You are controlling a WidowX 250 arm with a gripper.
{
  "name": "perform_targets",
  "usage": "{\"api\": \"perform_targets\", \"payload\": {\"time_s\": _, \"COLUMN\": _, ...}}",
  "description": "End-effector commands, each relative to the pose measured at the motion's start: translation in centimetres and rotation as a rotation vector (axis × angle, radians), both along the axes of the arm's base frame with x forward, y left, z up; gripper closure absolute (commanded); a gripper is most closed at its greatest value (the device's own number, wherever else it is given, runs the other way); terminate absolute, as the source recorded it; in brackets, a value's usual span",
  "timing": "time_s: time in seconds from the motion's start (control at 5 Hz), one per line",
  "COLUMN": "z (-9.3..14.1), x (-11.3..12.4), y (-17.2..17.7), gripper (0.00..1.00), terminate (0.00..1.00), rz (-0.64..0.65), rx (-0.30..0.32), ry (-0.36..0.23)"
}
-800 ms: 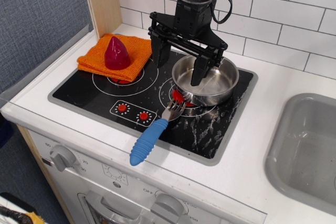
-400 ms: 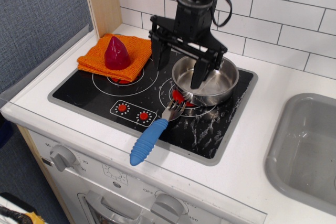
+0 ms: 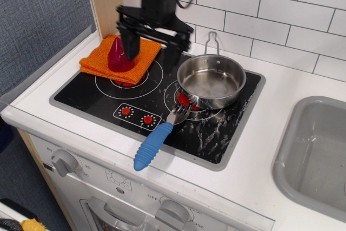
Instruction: Pick up the bell peppers from top of the towel and put to the side of the stove next to the pot.
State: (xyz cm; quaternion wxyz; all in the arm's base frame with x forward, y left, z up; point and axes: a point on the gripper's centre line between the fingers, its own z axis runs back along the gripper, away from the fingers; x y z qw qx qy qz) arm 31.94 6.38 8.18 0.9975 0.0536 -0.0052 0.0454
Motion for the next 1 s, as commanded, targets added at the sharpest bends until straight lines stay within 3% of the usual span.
{"api": "perform_targets", "payload": {"time_s": 0.0, "z": 1.3, "x": 1.2, "y": 6.4, "gripper": 0.00, "terminate": 0.00, "rz": 0.082, "rx": 0.013, "ry": -0.061}}
{"api": "perform_targets", "payload": {"time_s": 0.2, "z": 1.0, "x": 2.3, "y": 8.2, "gripper": 0.00, "terminate": 0.00, "rz": 0.103, "rx": 0.024, "ry": -0.051}}
{"api": "perform_targets", "payload": {"time_s": 0.8, "z": -2.4, "x": 4.0, "y": 8.7, "gripper": 0.00, "terminate": 0.00, "rz": 0.116, "rx": 0.004, "ry": 0.024}}
